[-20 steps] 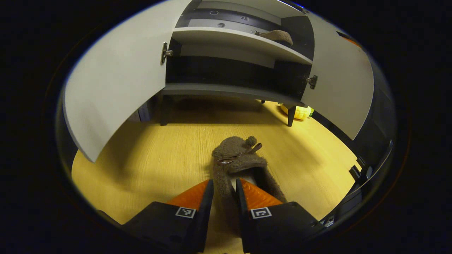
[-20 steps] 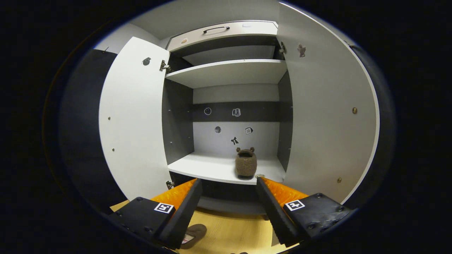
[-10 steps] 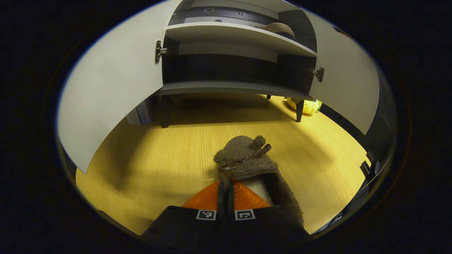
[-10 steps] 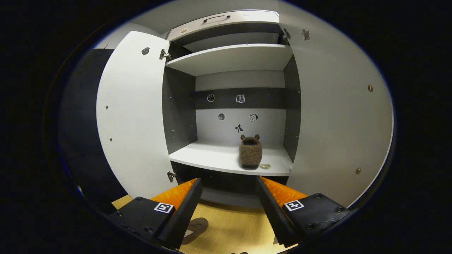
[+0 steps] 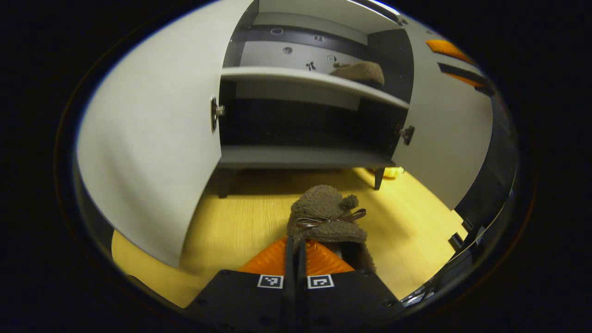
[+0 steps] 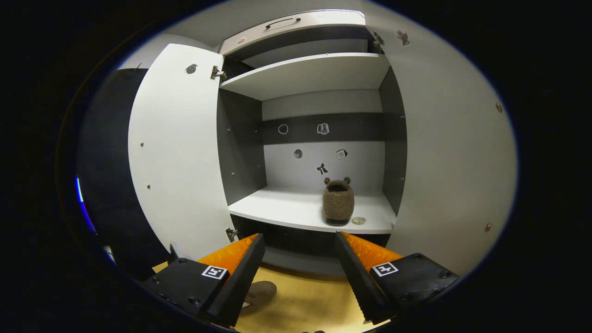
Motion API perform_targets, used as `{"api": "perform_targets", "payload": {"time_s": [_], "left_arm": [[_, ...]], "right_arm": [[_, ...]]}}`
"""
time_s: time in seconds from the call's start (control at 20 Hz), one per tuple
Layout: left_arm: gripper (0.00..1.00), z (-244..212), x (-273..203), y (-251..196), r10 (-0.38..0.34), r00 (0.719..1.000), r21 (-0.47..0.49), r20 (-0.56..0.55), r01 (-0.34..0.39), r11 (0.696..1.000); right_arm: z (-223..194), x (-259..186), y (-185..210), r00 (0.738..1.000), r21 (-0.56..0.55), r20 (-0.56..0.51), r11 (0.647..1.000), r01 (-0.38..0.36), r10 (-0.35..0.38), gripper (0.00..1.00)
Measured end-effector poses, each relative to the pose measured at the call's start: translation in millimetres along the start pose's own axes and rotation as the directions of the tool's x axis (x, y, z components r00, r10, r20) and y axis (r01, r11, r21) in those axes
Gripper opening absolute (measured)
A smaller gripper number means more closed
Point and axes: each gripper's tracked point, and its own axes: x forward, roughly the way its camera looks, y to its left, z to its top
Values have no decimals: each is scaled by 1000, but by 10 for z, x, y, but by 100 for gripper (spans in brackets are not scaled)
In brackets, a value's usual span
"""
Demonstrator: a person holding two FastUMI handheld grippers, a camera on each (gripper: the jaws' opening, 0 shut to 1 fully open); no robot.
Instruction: Grab one shoe with the right hand and put it into the shoe cabinet, grab the other shoe with the left hand and put it into the shoe cabinet; then close the right door with the right hand and the left door with the left hand.
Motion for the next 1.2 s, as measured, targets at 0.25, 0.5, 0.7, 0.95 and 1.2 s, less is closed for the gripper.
{"api": "perform_targets", "payload": {"time_s": [0.25,0.5,0.7,0.95,1.2], "left_arm": [[5,1375,-496,-153,23,977,16,213,-27,1000],[4,2485,-496,-149,41,936,62,349,-67,996],[5,3064,-174,-66,75,919,68,387,-109,992],[5,3707,360,77,108,900,61,421,-147,987],[5,4014,1015,274,123,916,32,381,-146,989]], "right_arm": [[97,-4,-20,999,-63,37,998,10,-7,97],[192,4,19,997,-58,71,998,-8,12,98],[302,5,10,994,-58,104,998,-24,30,97],[446,29,-12,989,-46,141,998,-43,49,97],[457,74,-30,988,-52,139,997,-59,66,97]]}}
